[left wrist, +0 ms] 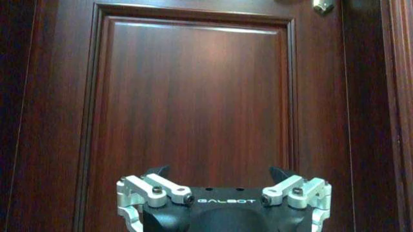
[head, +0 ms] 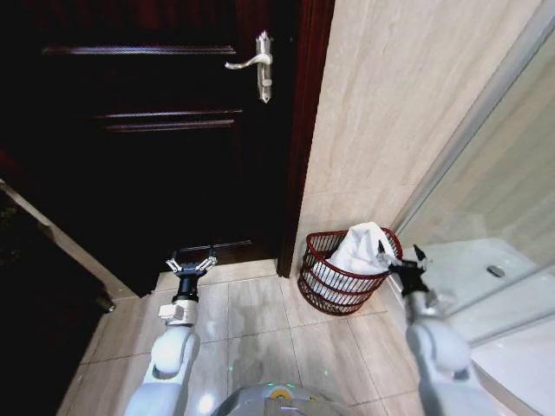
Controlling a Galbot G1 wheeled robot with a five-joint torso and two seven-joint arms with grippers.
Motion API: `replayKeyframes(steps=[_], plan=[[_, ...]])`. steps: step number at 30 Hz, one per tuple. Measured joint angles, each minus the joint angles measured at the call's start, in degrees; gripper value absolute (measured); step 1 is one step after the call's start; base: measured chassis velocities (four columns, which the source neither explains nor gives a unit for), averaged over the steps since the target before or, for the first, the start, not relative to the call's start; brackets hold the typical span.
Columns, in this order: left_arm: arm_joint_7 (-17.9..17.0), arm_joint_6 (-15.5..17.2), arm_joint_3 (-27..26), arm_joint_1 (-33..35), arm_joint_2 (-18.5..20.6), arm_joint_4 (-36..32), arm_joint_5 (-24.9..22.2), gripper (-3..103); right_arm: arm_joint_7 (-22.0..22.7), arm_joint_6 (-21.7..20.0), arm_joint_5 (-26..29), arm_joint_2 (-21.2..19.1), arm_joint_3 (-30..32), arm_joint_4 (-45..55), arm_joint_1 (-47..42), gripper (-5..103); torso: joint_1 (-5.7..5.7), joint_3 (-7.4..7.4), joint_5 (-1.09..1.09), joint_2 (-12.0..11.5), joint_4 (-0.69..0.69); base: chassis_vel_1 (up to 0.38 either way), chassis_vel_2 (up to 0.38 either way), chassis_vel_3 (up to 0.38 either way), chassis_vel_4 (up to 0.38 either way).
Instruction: Discard the used towel into the hamper.
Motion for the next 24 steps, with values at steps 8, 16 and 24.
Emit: replayKeyframes(steps=[8, 16, 24], plan=[[0.01, -0.15, 0.12, -0.66, 0.54, 0.43, -0.51, 100, -1.51, -6.71, 8.31, -5.43, -2.35, -7.98, 9.12, 100, 0.01, 0.00, -0.01, 0.00, -0.02, 0.000, 0.000, 0.000, 0.000], [0.00, -0.29, -0.19, -0.88, 1.10, 0.42, -0.79, 100, -3.46, -11.69, 12.67, -7.56, -3.84, -15.05, 13.02, 100, 0.01, 0.00, -0.01, 0.00, -0.02, 0.000, 0.000, 0.000, 0.000], [0.00, -0.29, -0.03, -1.21, 1.06, 0.21, -0.82, 100, -3.42, -13.96, 17.50, -9.87, -6.37, -19.51, 13.80, 100, 0.00, 0.00, -0.01, 0.00, -0.01, 0.000, 0.000, 0.000, 0.000]])
